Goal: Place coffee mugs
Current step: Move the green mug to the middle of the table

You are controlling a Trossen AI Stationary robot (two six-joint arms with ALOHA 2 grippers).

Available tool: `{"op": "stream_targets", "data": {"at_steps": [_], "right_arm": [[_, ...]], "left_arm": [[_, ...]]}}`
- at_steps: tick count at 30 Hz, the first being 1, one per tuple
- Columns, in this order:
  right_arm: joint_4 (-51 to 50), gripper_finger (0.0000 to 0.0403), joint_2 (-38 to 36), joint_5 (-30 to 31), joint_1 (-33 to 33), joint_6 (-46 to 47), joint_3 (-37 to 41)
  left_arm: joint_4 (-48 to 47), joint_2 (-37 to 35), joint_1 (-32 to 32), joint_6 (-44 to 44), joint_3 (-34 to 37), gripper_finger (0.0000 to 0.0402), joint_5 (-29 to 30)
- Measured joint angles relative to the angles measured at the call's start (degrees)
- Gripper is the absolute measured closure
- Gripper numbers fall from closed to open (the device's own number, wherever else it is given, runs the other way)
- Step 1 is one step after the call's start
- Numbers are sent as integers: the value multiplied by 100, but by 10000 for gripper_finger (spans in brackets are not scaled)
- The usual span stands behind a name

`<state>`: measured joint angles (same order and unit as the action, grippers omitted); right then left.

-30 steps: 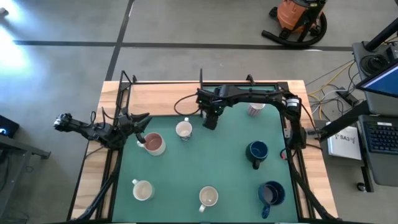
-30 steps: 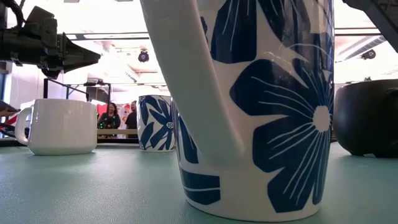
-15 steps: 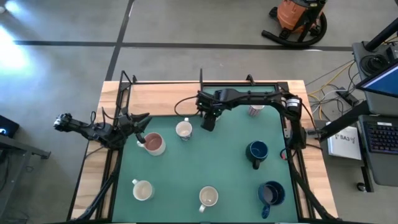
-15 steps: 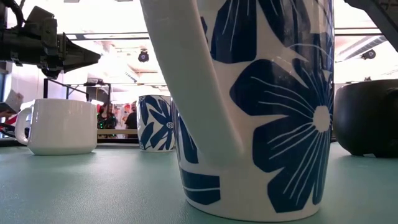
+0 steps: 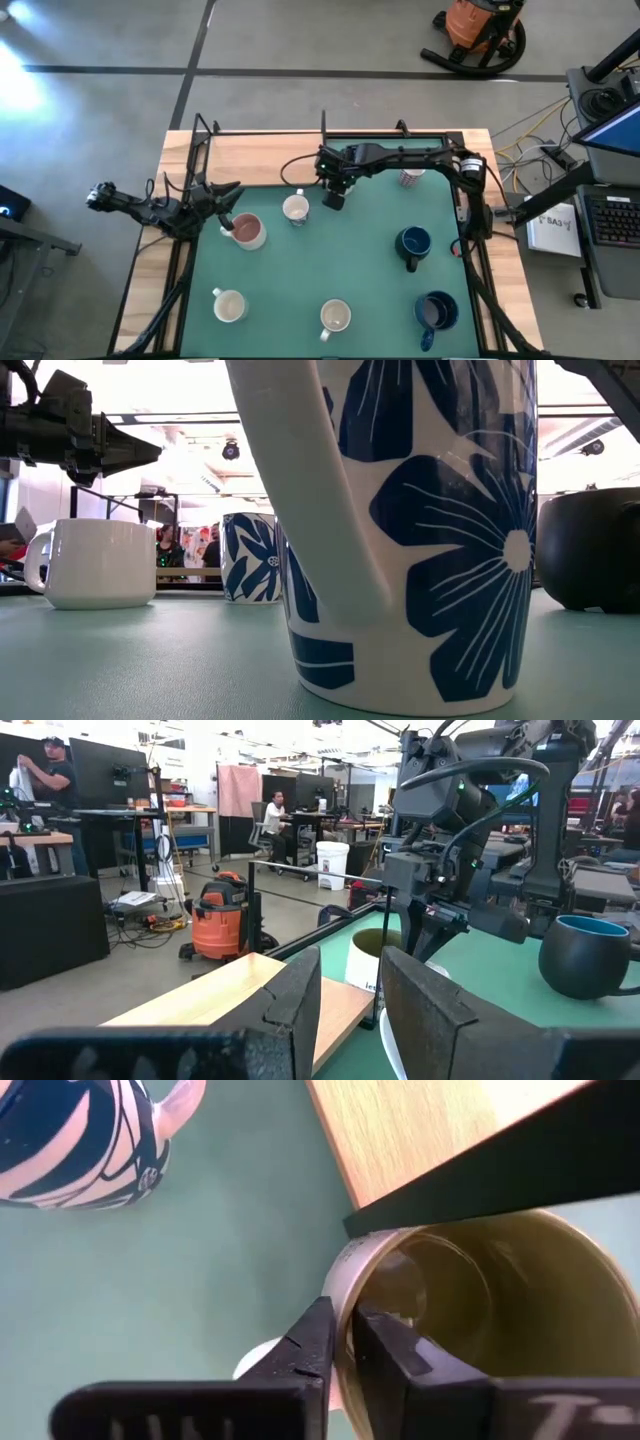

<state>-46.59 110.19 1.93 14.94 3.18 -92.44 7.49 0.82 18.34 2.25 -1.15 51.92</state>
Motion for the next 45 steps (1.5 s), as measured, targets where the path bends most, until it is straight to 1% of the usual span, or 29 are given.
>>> {"op": "stream_targets", "data": {"at_steps": [2,7,13,16,19,27,33,37,45], "right_arm": [[-103,390,-10,-4,1,23,-1],[-375,392,-79,-100,-2,78,1],[-855,393,-245,-131,-10,471,27],[-978,393,-267,-144,-91,657,28],[-1042,393,-271,-330,-265,747,28],[-888,393,-273,-387,-954,1067,28],[-243,393,-273,-423,-1395,1132,28],[218,393,-273,-438,-1539,1134,28],[244,393,-273,-390,-1576,1189,28]], "left_arm": [[-1,0,1,-1,0,310,1],[0,0,-1,1,0,310,1],[-1,0,0,0,1,310,0],[-1,0,1,1,0,310,0],[-1,0,1,1,0,310,0],[-1,0,0,1,0,310,0],[-1,0,-1,1,0,310,1],[-1,0,1,1,0,310,0],[-1,0,0,1,0,310,0]]}}
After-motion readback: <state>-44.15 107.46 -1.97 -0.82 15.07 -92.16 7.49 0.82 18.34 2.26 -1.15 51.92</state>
